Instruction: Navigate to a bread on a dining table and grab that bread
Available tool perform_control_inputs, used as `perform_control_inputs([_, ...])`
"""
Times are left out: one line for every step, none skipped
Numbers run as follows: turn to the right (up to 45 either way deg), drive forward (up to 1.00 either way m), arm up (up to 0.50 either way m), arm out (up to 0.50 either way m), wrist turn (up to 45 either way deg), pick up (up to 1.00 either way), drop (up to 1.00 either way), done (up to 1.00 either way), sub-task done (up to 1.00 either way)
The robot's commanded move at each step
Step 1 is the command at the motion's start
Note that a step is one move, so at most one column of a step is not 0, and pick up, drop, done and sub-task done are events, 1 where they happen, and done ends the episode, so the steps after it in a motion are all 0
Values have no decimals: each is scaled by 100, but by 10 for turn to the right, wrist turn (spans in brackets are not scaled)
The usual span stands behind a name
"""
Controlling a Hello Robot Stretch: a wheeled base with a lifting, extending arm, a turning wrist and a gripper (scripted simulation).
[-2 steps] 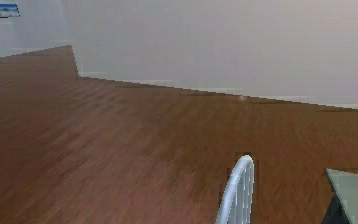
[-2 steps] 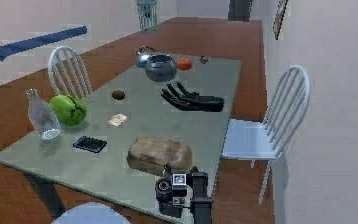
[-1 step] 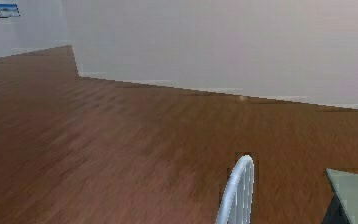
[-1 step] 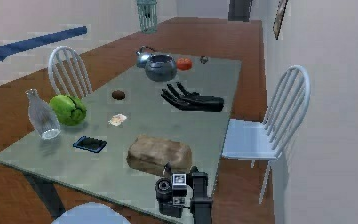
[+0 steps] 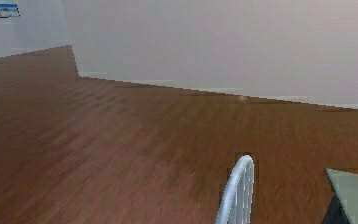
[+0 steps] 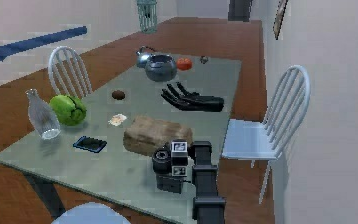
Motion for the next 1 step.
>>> perform_control_inputs([0, 0, 0, 0, 0, 0, 0, 100, 0])
